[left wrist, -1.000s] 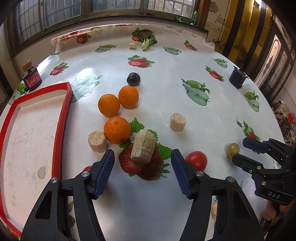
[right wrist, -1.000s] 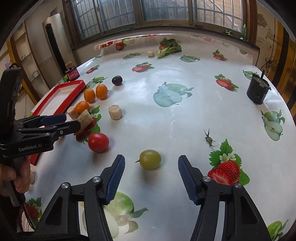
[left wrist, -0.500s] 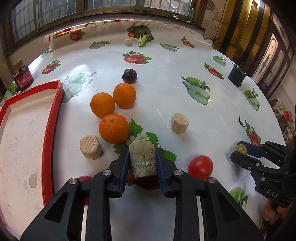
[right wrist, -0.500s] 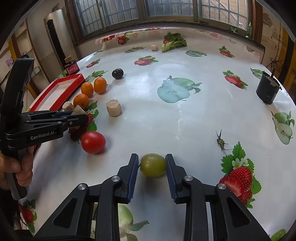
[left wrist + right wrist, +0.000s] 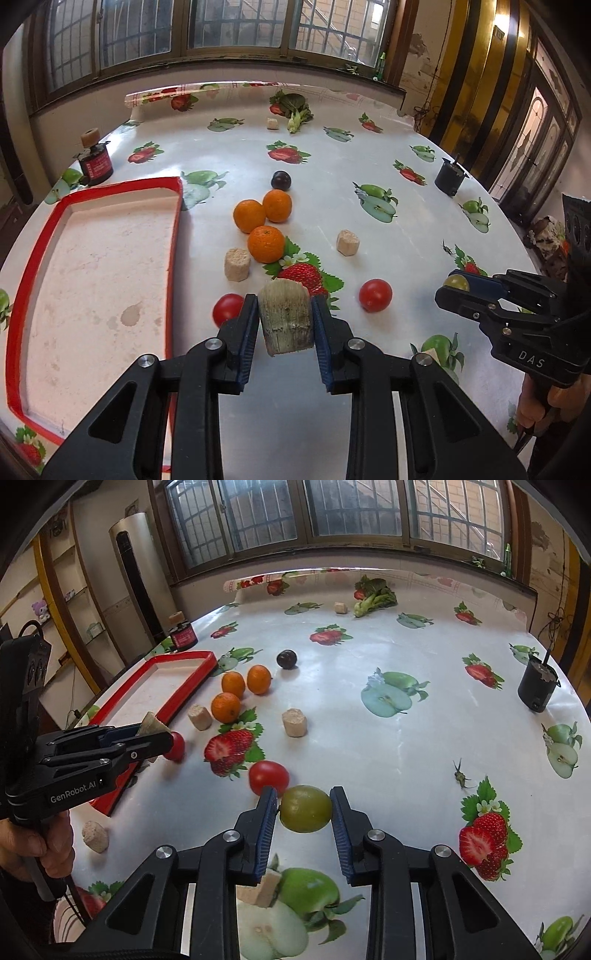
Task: Organize fruits
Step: 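Carry the banana piece in the left gripper while the right carries the grape to the tray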
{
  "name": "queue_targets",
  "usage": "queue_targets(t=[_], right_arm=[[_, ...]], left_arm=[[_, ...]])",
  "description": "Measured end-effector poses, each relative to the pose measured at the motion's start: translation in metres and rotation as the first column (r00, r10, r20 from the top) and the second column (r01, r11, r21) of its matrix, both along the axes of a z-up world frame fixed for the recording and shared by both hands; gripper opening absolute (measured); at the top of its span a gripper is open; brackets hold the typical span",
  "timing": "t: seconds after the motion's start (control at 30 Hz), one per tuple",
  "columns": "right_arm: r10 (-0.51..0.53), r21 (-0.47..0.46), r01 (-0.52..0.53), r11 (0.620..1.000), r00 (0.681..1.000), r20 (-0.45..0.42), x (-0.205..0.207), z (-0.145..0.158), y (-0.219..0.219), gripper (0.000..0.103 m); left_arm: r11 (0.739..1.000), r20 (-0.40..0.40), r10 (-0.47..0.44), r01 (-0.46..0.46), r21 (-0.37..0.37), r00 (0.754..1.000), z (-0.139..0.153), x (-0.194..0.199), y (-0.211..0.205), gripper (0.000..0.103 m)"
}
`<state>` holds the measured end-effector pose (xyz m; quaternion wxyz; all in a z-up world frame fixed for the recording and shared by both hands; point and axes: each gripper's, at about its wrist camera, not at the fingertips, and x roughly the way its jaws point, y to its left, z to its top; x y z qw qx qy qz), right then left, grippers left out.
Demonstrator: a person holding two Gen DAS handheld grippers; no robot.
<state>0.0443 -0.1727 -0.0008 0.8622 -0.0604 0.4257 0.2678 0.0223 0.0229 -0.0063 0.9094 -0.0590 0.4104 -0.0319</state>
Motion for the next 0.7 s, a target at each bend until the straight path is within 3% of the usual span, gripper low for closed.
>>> queue_targets(t=[0.7], right_arm=[[0.143,-0.043,-0.141,0.989,0.989,0.048,-0.041,0.016,0.088,0.030]], left_arm=[[0.987,0.071,0.160,-0.160,-0.007,0.984,0.018,-0.063,0.076,0.026]])
